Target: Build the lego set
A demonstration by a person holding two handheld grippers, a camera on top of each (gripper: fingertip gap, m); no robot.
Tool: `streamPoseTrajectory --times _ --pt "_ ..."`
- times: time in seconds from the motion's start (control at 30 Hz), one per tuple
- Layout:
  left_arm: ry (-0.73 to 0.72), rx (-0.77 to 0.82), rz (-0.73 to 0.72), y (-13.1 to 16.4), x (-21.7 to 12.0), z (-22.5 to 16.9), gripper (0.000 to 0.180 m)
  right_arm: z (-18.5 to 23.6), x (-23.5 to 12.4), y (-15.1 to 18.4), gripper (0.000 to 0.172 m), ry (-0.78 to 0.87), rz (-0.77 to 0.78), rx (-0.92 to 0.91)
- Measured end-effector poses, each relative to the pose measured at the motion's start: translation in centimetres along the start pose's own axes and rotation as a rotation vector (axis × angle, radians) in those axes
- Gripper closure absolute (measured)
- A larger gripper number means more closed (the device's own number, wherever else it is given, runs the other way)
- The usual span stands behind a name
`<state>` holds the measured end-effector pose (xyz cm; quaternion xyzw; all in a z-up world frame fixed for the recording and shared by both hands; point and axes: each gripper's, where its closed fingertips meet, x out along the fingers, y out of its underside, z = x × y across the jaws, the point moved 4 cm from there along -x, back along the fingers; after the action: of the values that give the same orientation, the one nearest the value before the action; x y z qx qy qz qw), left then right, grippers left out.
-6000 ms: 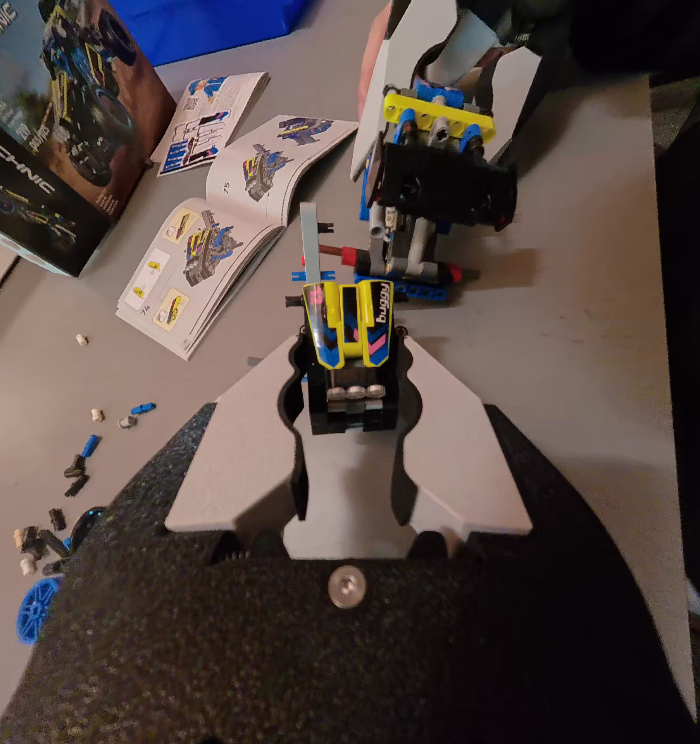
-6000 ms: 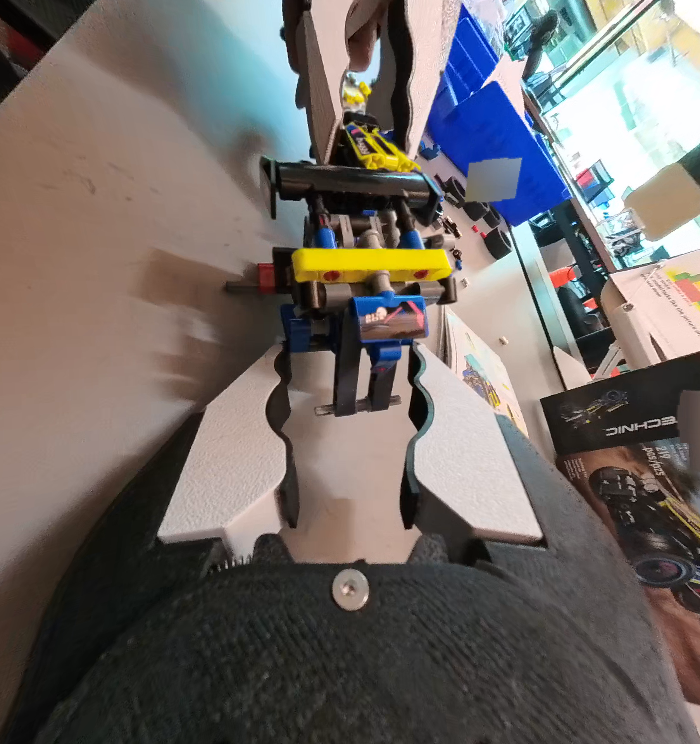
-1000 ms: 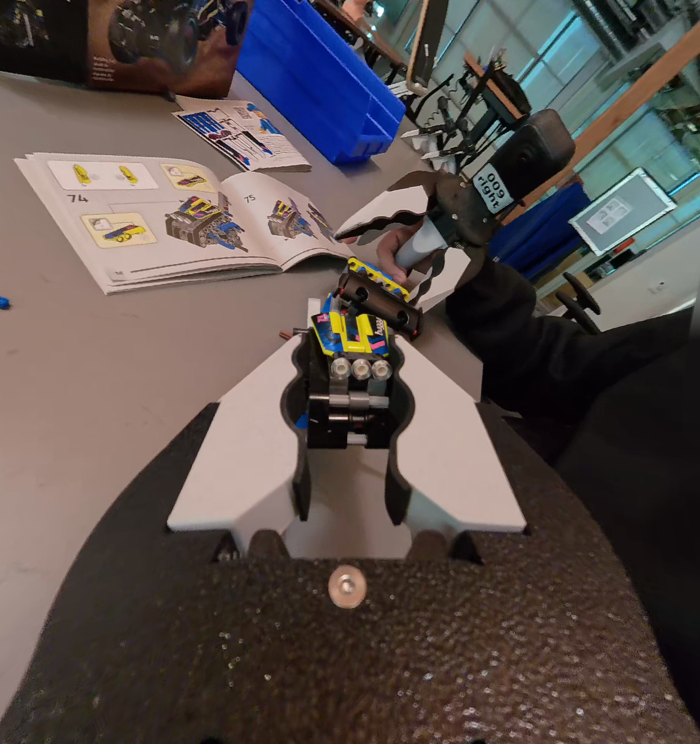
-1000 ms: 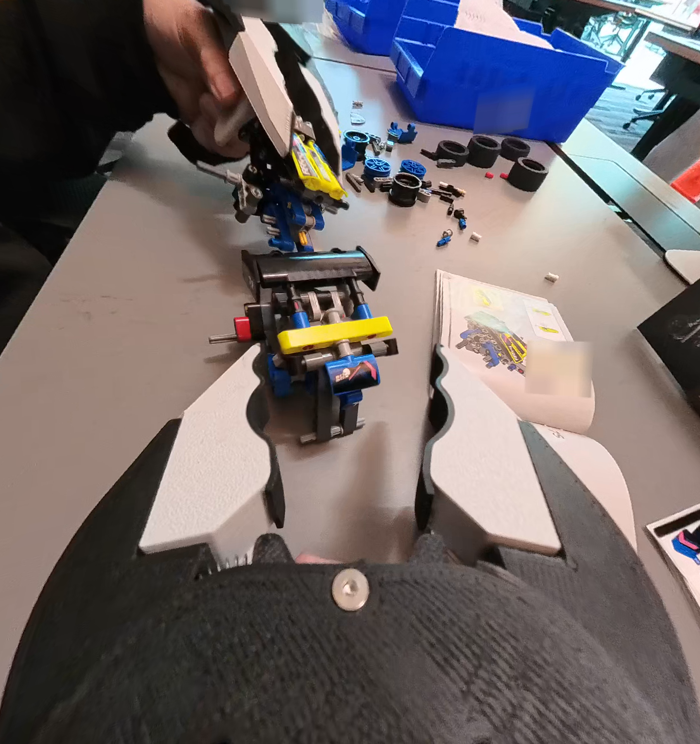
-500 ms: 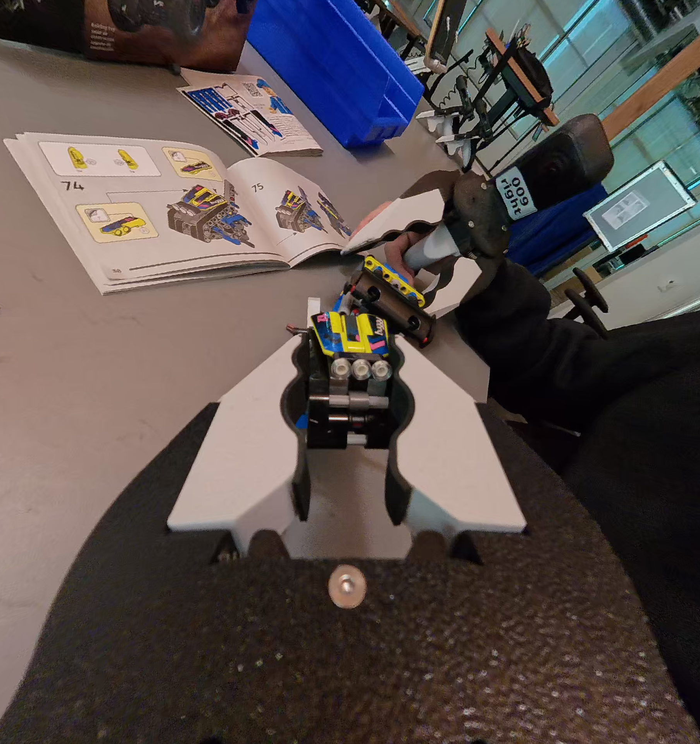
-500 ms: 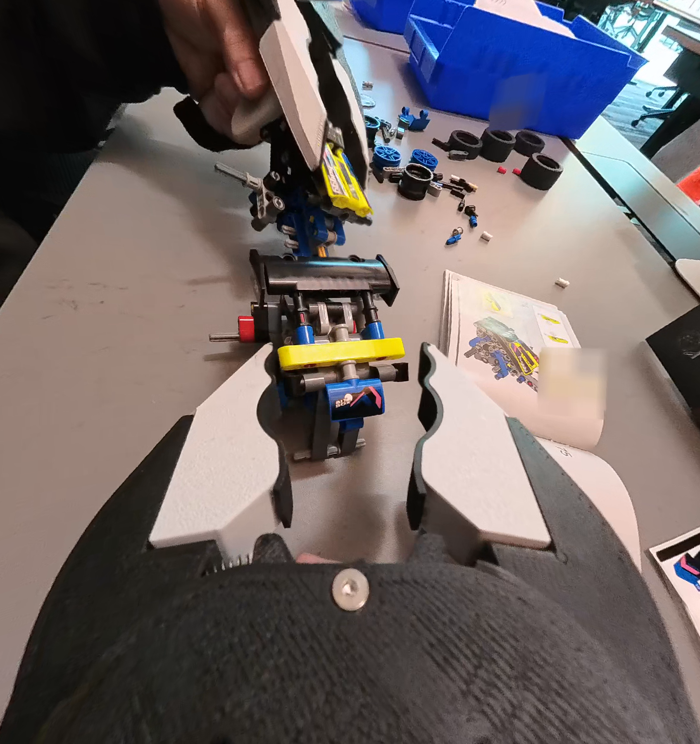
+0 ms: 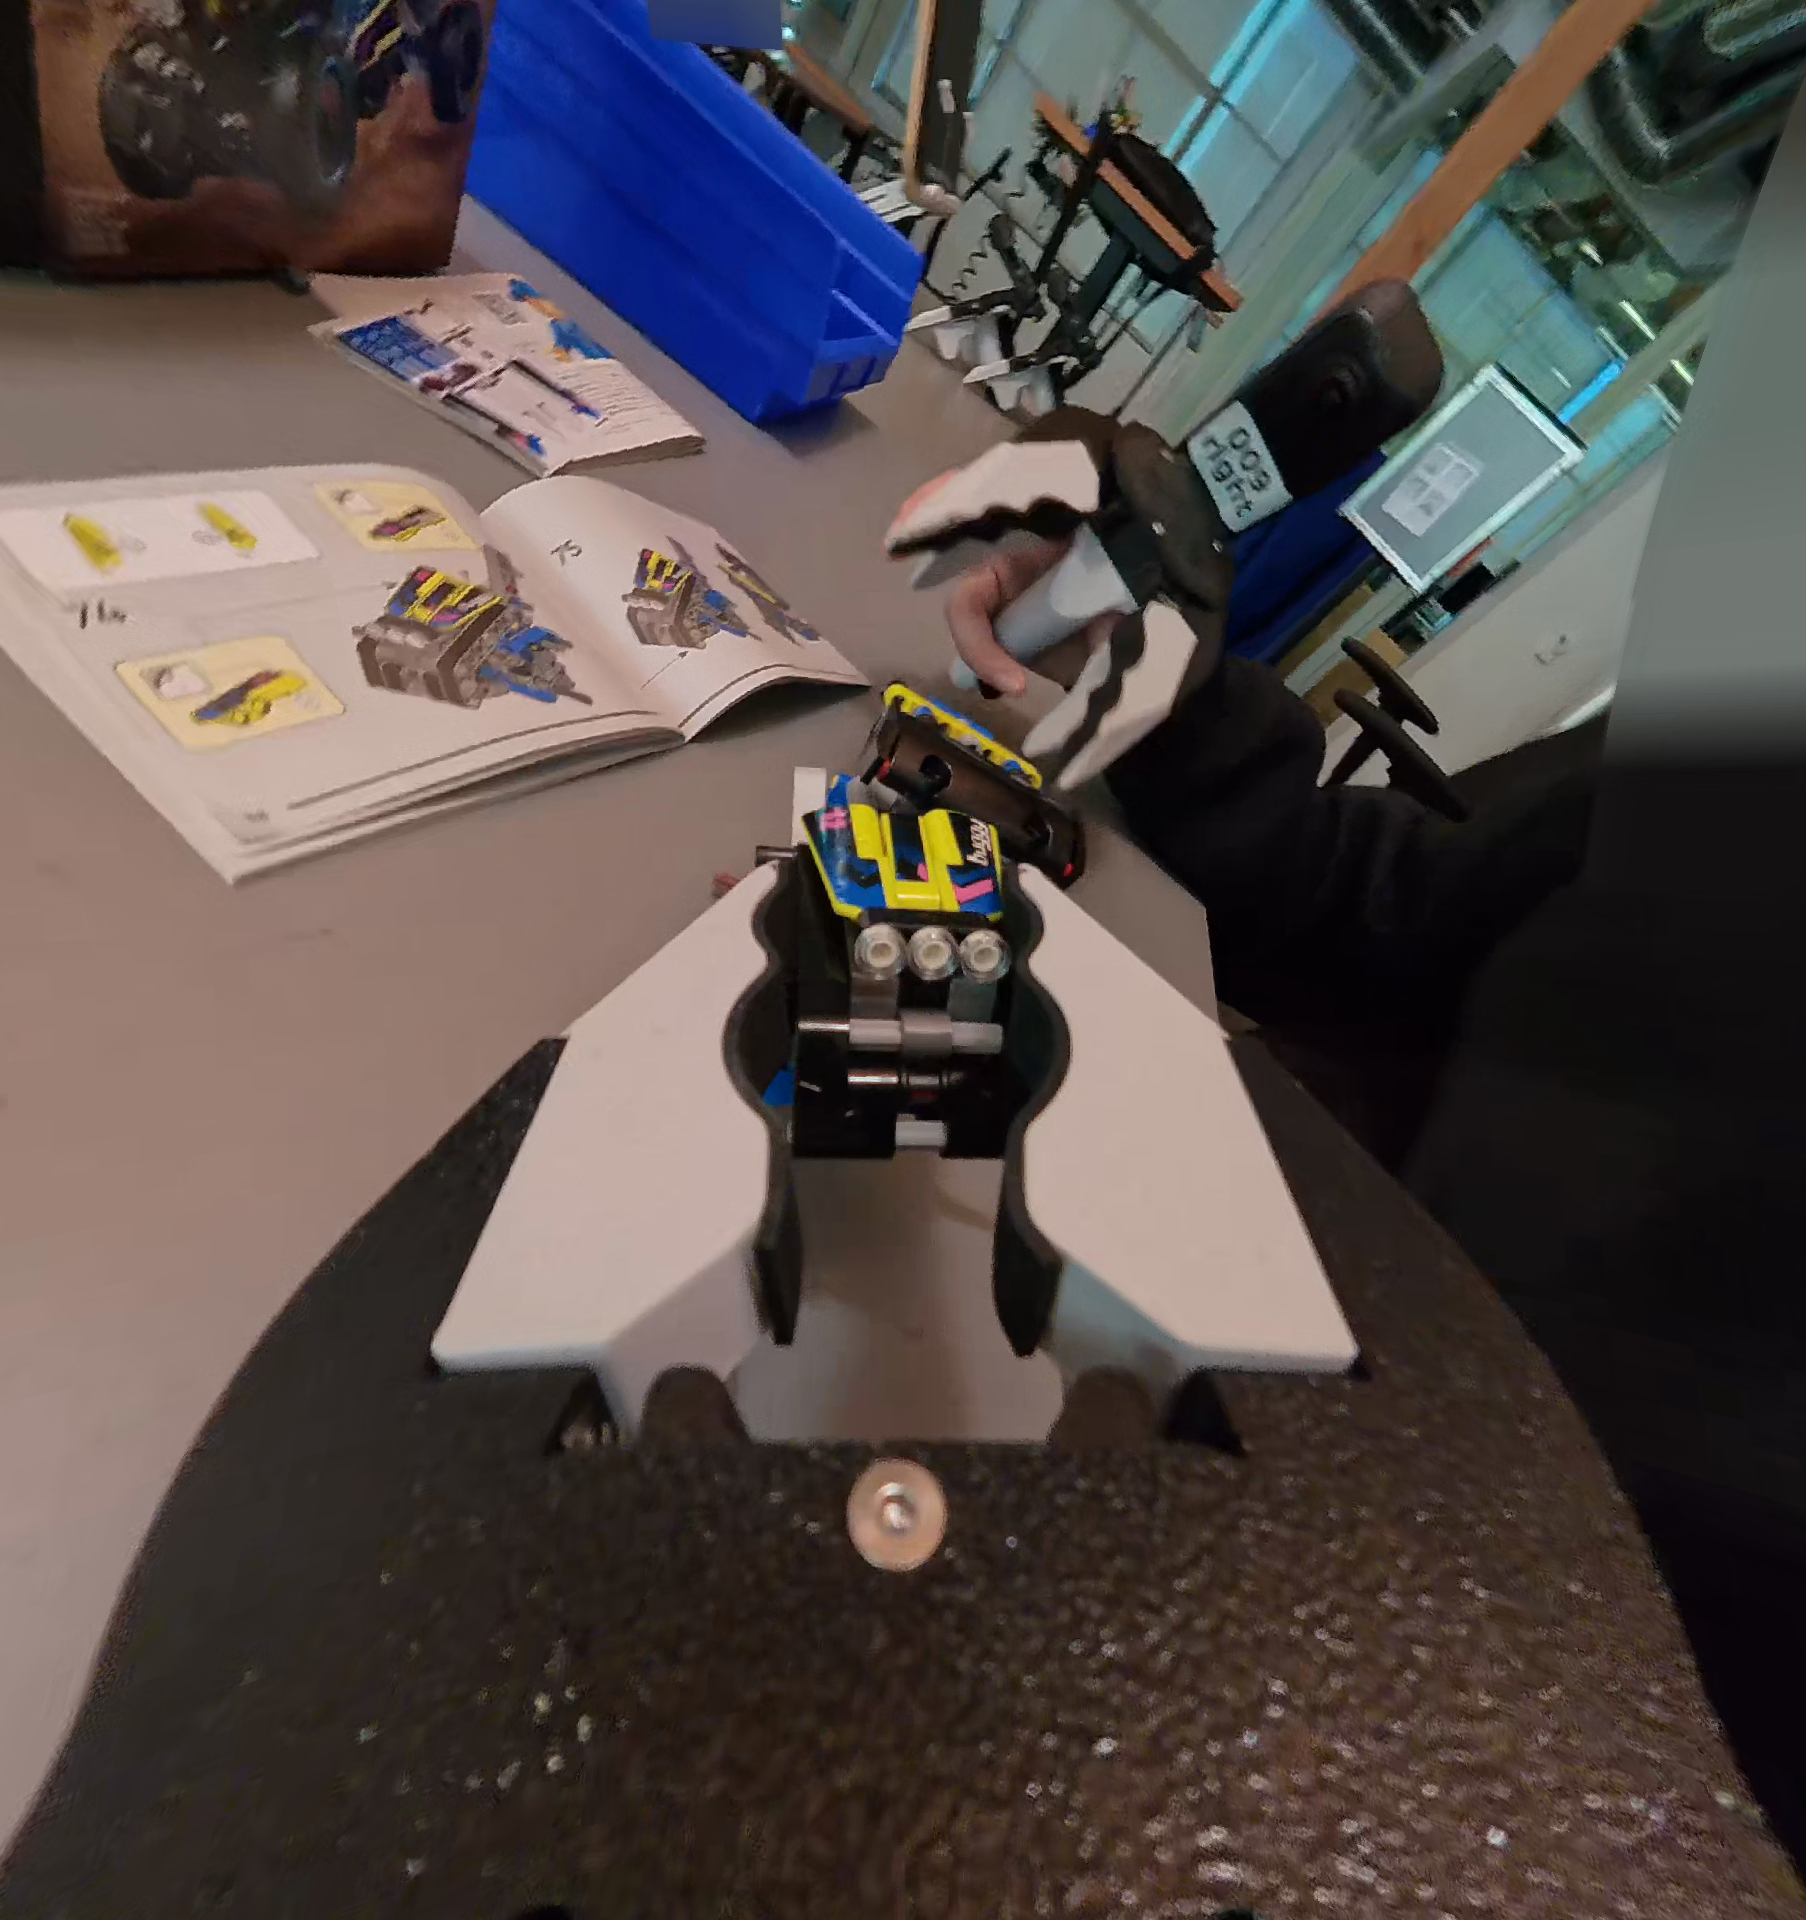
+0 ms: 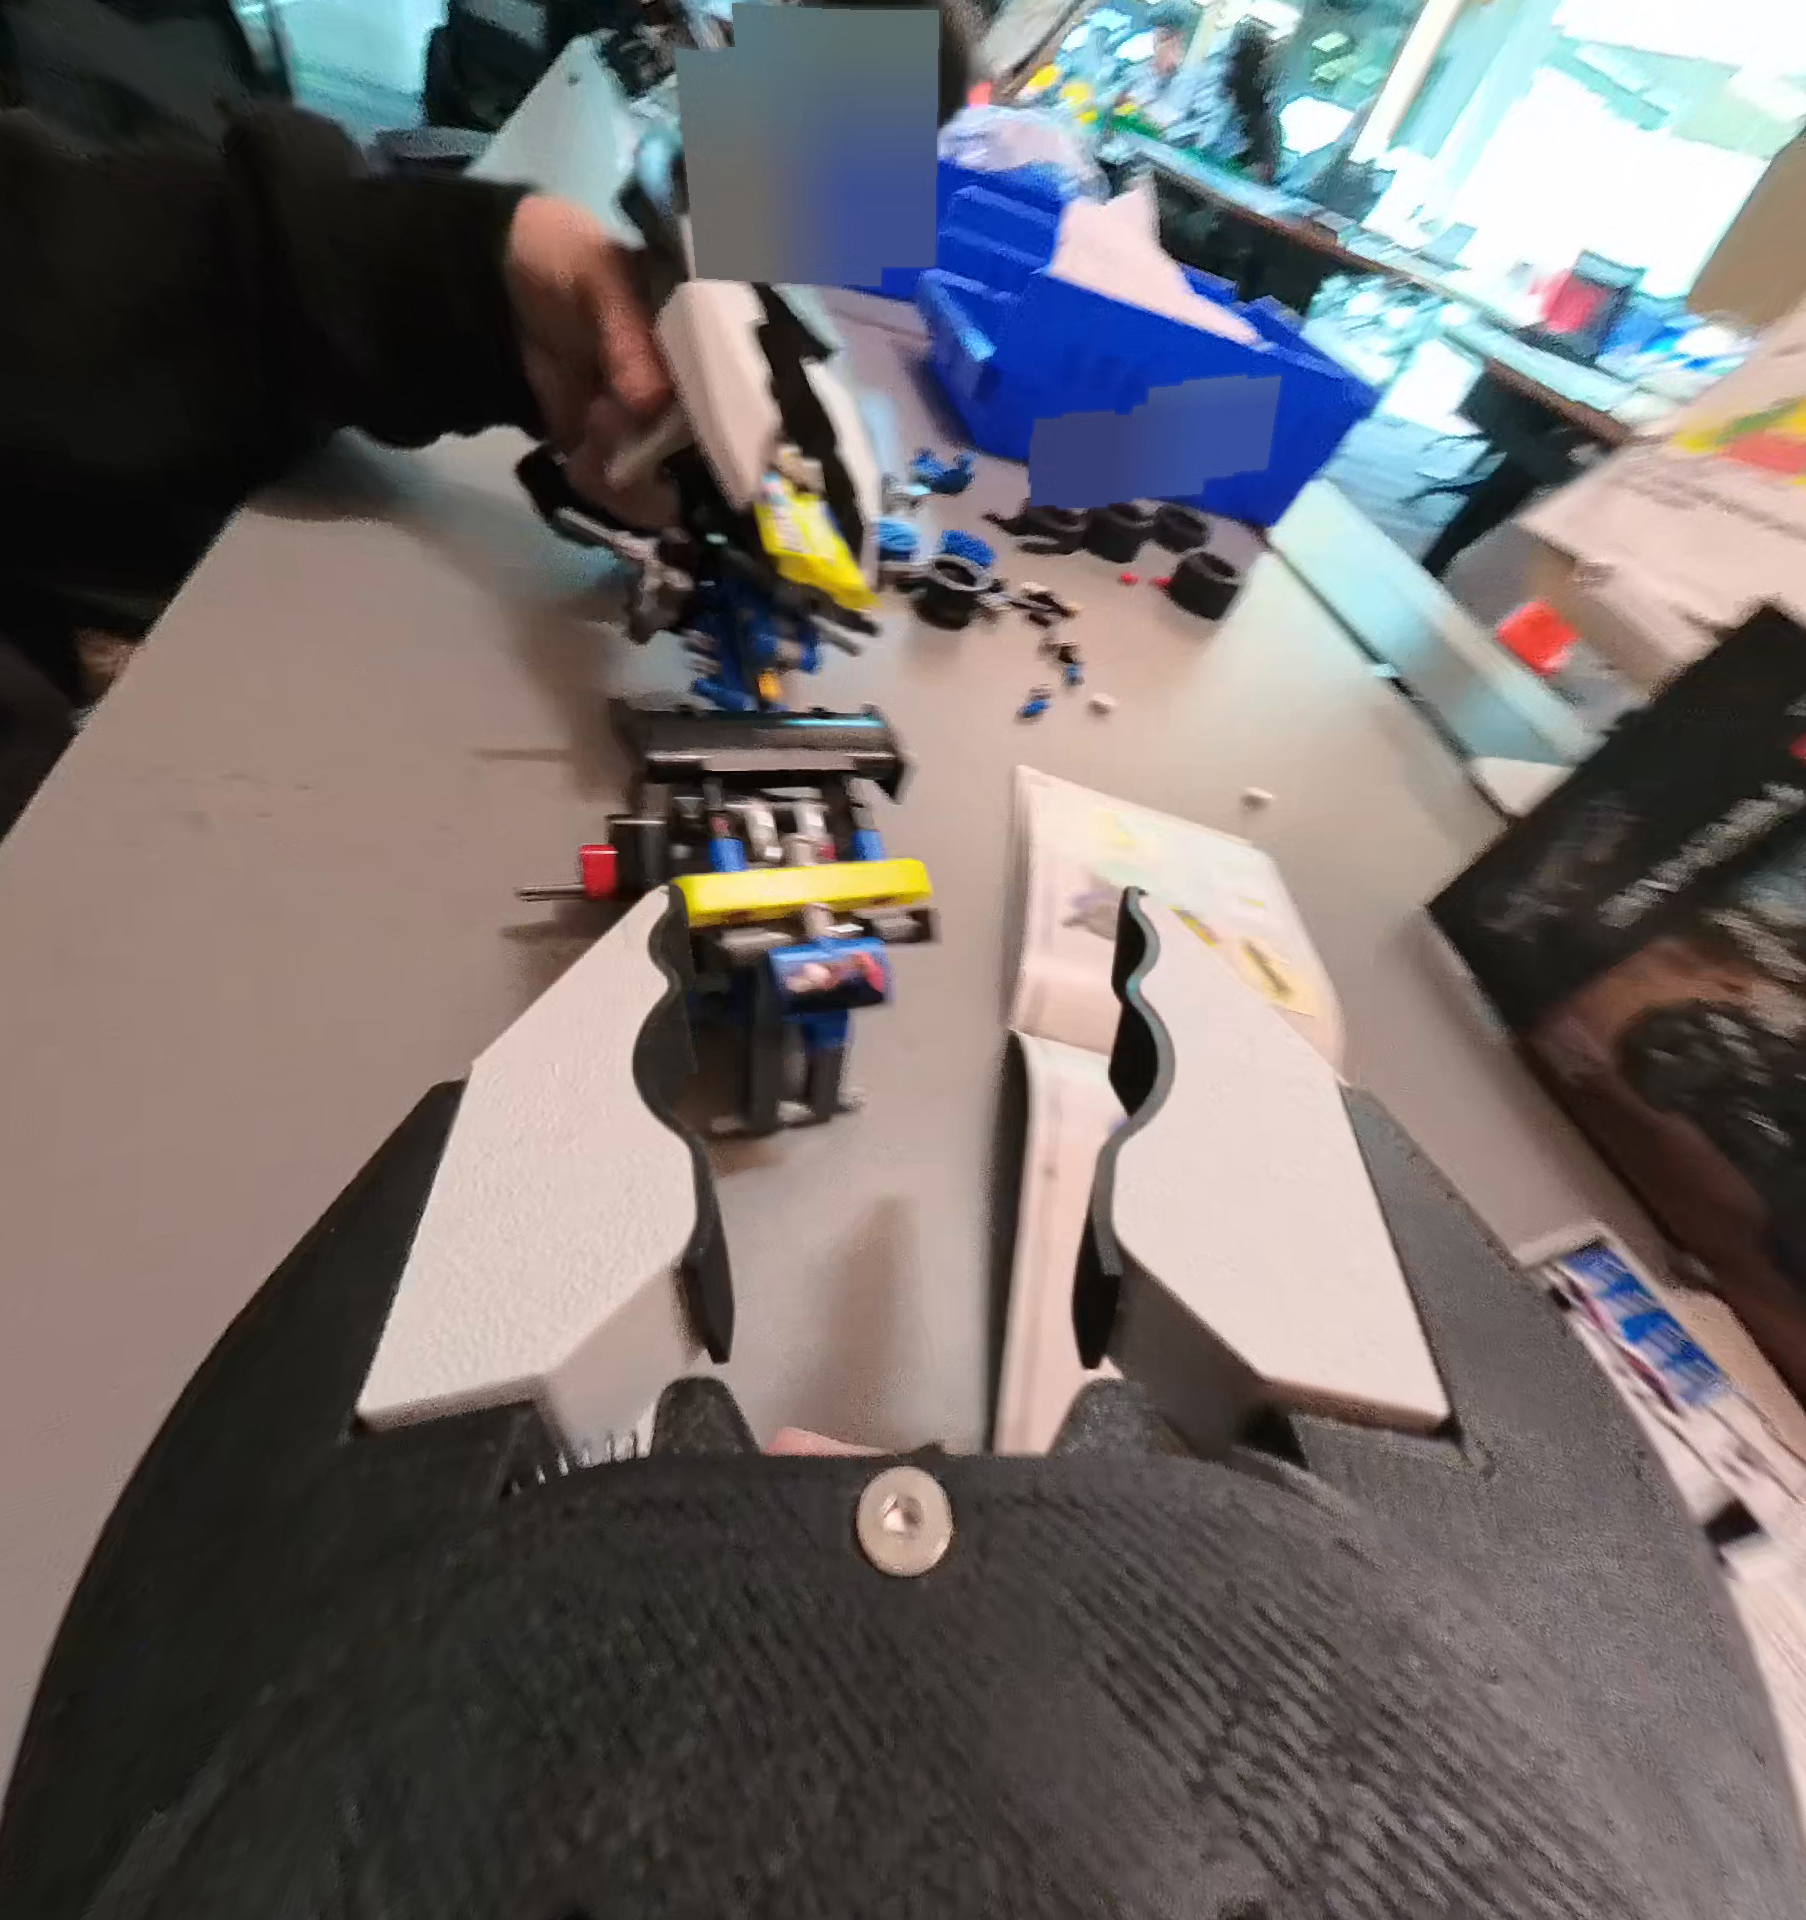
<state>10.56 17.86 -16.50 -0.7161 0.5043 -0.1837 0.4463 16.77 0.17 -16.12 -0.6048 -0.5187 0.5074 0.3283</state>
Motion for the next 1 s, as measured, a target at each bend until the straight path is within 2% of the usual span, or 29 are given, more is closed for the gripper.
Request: streamPoseTrajectory --times 0.13,0.27,0.4,0.53,0.7,0.8,0.9,1.0 --pt "0.083 0.125 -0.037 -0.9 -0.1 0.1 0.145 -3.9 -3.6 0.6 0.096 0.252 -0.053 0.043" --pt "0.119 0.177 -0.05 -1.6 0.0 0.5 0.145 -6.6 -6.0 1.3 0.102 0.499 -0.075 -0.018" --pt "0.124 0.287 -0.092 -1.9 -0.3 -0.1 0.145 -8.4 -7.3 2.3 0.102 0.773 0.035 -0.245" --pt "0.031 0.322 -0.154 -2.6 -0.7 0.2 0.146 -9.7 -9.8 2.6 0.096 1.116 0.175 -0.51" --pt "-0.136 0.416 -0.097 -2.5 -0.1 0.9 0.145 -10.9 -11.0 5.8 0.094 1.207 0.405 -0.505" --pt "-0.146 0.448 -0.074 -2.5 0.2 0.6 0.145 -11.3 -10.5 6.8 0.096 1.192 0.505 -0.532" --pt "-0.116 0.394 -0.098 -2.5 0.0 0.7 0.145 -11.8 -9.3 8.9 0.096 1.1 0.625 -0.5" --pt "-0.154 0.316 -0.121 -3.3 -0.7 1.7 0.145 -12.2 -9.5 10.3 0.109 1.094 0.694 -0.422"
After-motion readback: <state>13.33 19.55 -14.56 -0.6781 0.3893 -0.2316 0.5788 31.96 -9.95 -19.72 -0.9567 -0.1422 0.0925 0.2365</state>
